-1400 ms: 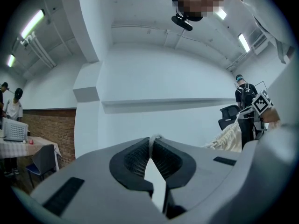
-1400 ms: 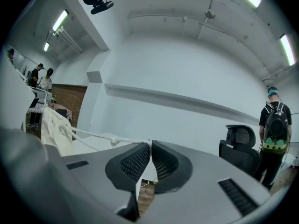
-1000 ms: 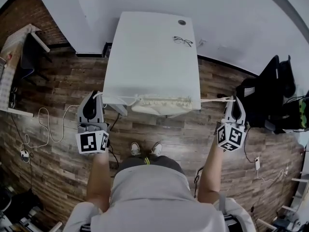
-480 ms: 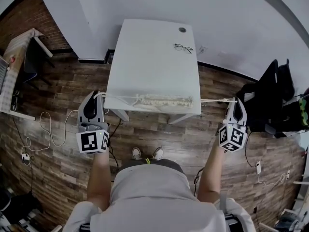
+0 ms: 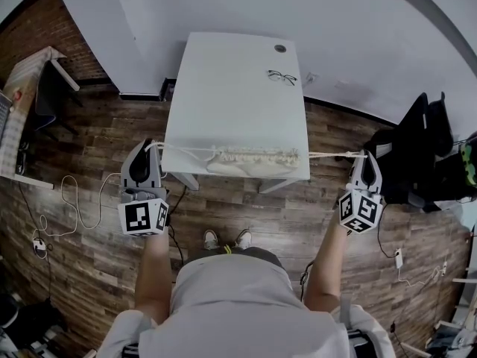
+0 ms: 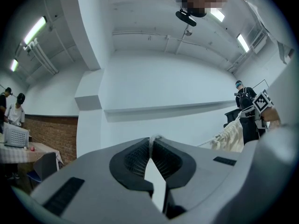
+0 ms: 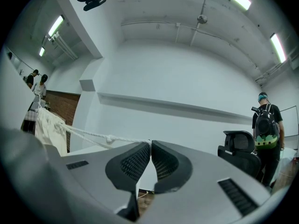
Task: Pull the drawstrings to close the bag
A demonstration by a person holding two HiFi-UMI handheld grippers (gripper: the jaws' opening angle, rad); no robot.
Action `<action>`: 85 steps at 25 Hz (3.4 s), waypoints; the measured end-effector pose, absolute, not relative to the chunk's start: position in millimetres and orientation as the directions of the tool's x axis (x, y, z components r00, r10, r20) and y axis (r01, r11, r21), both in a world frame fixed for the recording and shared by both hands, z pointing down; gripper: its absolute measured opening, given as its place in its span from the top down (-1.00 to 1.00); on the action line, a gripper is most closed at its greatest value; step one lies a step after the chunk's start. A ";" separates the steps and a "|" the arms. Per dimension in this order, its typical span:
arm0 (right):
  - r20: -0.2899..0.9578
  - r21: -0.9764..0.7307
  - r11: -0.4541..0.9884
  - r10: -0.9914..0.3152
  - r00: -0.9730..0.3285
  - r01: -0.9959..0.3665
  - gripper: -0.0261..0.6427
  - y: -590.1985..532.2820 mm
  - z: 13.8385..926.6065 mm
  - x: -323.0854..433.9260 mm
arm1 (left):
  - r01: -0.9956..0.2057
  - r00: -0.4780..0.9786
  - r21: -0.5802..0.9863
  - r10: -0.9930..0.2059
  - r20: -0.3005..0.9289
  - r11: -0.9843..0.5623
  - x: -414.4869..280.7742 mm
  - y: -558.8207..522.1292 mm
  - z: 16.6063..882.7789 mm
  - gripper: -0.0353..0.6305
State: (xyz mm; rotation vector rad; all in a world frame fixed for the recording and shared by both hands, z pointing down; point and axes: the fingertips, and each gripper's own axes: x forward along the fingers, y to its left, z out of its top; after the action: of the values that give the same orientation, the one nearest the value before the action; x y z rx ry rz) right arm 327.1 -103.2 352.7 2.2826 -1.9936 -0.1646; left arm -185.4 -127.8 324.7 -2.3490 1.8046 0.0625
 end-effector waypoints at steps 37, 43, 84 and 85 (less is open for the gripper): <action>-0.032 0.169 -0.136 -0.991 0.133 -0.976 0.80 -141.5 341.6 337.0 | -0.974 0.210 -0.125 -0.964 -0.164 -0.191 -197.8 -151.5 313.2 0.83; -0.035 0.167 -0.138 -0.990 0.134 -0.976 0.80 -140.5 340.8 342.3 | -0.973 0.211 -0.134 -0.963 -0.169 -0.189 -196.9 -151.2 311.0 0.83; -0.030 0.194 -0.169 -0.986 0.166 -0.967 0.80 -99.1 339.0 358.8 | -0.976 0.216 -0.060 -0.959 -0.182 -0.208 -205.1 -128.7 306.3 0.83; -0.029 0.194 -0.168 -0.986 0.165 -0.967 0.80 -98.6 339.6 358.7 | -0.976 0.215 -0.062 -0.959 -0.185 -0.208 -205.7 -127.7 306.9 0.83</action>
State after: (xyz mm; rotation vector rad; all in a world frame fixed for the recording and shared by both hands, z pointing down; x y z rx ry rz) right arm 358.7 -98.6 339.6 2.2948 -1.9369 -0.2238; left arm -205.7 -127.7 306.9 -2.3156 1.8641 0.1580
